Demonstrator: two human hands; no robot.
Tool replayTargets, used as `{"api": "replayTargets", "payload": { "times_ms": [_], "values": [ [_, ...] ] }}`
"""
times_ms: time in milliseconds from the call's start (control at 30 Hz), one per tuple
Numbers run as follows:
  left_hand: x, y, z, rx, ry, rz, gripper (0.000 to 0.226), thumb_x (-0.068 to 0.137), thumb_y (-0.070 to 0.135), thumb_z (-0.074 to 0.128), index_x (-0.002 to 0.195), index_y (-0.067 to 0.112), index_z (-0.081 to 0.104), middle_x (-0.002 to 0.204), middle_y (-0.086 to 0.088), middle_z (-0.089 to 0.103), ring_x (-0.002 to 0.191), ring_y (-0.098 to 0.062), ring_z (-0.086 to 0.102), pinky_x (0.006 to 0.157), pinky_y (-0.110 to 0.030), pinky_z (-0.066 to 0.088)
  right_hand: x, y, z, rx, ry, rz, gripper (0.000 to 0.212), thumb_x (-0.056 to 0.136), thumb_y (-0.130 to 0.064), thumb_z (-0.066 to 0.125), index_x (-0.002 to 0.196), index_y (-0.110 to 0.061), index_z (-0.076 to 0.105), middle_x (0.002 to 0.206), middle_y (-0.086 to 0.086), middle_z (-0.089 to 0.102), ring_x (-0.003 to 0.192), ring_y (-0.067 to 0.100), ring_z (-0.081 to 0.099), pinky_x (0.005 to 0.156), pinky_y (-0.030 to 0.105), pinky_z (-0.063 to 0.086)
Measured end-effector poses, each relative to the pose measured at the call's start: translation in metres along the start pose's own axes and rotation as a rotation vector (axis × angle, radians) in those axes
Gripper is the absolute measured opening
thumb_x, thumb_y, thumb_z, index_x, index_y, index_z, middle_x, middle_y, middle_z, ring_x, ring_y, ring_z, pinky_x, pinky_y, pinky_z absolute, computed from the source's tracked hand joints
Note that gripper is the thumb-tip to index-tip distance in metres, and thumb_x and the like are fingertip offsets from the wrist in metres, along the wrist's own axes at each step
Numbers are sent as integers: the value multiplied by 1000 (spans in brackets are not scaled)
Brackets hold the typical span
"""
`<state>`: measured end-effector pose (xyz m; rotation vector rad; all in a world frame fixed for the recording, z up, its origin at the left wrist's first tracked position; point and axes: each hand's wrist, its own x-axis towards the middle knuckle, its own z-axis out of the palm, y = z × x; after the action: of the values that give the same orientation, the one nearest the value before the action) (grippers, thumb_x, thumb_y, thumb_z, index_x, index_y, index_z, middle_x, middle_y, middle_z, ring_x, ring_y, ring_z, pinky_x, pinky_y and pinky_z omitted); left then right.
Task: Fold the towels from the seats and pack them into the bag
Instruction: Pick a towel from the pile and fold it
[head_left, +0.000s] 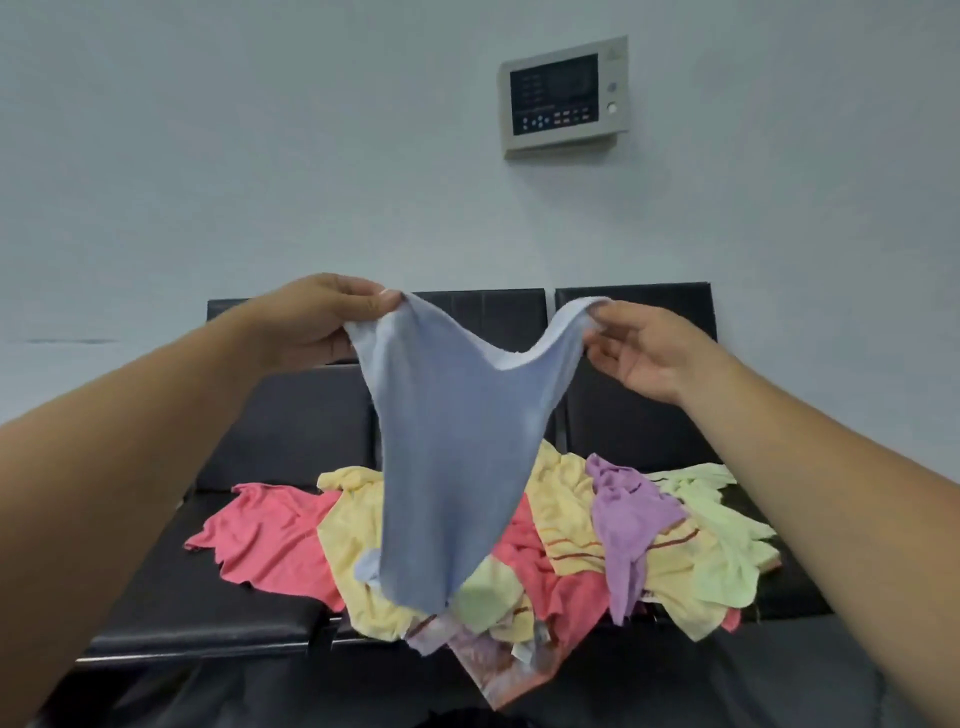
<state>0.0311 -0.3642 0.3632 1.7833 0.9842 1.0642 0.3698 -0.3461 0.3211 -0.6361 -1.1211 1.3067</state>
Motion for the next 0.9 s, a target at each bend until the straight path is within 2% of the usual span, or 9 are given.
{"api": "replayTargets", "payload": {
  "times_ms": [100,200,267,400,500,600,667,733,900],
  "values": [
    [-1,22,2,-113,-39,63,27,83,31,68,92,7,75,90,-10,74,80,-20,72,70,-30,60,-9,-29,7,193,-198,-12,6,88,-15,66,89,-11,70,79,-1,68,61,6,59,59,18,53],
    [4,17,-5,227,164,-13,24,84,33,75,83,9,72,79,-6,65,72,-19,60,63,-26,51,2,-36,6,56,72,-32,2,90,-7,68,91,-9,67,74,2,66,59,8,56,51,16,49],
    [5,2,-12,451,299,-112,25,88,32,77,86,7,75,81,-7,66,72,-19,61,66,-27,52,9,-32,-2,-115,295,-41,5,91,-2,68,93,-6,67,79,6,65,62,10,55,46,17,48],
    [-2,-23,-3,409,226,-208,20,96,24,69,94,7,77,86,-7,73,72,-13,68,68,-27,57,11,-13,-22,-371,511,-25,18,88,-3,74,105,-2,68,95,10,67,70,14,61,54,22,53],
    [-3,-31,6,167,120,-209,16,99,13,62,99,2,73,88,-8,71,70,-10,68,62,-23,57,7,-2,-24,-508,579,-32,25,88,-6,75,112,-3,67,104,13,68,78,17,64,65,26,57],
    [-1,-30,12,-45,122,-170,10,99,3,58,105,9,63,88,-6,62,69,-12,65,62,-24,58,1,4,-20,-560,506,-53,21,88,-7,77,106,-8,66,103,14,68,78,18,66,69,29,59],
    [2,-30,15,-126,100,-178,15,100,-1,52,97,11,61,84,-6,59,67,-12,63,61,-25,58,-4,7,-14,-623,421,-50,19,87,-11,79,99,-13,64,99,12,69,75,17,67,70,30,60],
    [3,-28,22,-146,58,-186,17,101,-2,50,94,9,62,84,-6,63,69,-12,65,63,-23,58,-6,10,-6,-684,350,-51,24,86,-14,80,104,-12,65,96,11,70,71,15,68,67,29,60],
    [5,-26,40,-207,-31,-151,24,101,-7,44,115,-6,64,109,-20,74,100,-24,74,81,-27,61,0,24,19,-611,200,-43,19,90,-3,74,107,-1,65,96,21,71,66,19,72,66,29,62]
  ]
}}
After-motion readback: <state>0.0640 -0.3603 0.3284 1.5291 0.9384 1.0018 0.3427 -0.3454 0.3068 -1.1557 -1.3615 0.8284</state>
